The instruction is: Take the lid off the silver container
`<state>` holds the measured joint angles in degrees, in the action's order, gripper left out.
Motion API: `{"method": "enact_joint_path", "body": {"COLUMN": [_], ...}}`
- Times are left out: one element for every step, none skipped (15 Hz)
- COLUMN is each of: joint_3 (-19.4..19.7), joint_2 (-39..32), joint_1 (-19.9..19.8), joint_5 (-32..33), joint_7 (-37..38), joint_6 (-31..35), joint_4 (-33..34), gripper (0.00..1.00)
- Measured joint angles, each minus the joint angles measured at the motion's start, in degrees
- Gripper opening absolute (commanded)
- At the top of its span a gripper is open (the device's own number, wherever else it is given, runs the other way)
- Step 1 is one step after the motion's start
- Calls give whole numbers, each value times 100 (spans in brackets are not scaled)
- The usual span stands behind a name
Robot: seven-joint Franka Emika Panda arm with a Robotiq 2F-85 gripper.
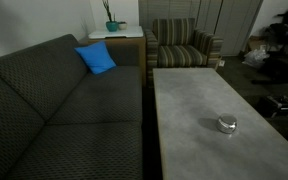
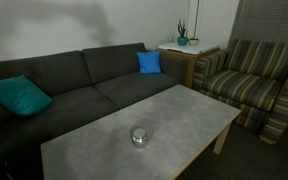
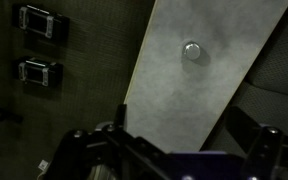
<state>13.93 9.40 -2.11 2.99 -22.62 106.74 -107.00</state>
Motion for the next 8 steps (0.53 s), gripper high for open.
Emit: {"method": "enact_joint_path", "body": {"joint_3": [0,1,-15,-45,-101,-187,-296,-411], "joint_2": [8,25,32,15,-39,-165,-363,-617], "joint_1": [1,1,-12,-16,-12,2,28,59], "joint_5": [0,0,1,9,9,6,-2,-28], "joint_7": [-1,-3,-1,-1,-3,-32,-86,-153], "joint_6": [-29,-58,-58,-53,-52,-52,-53,-55], "joint_4": [21,33,36,39,60,129,245,397], "gripper": [100,100,100,100,100,100,100,100]}}
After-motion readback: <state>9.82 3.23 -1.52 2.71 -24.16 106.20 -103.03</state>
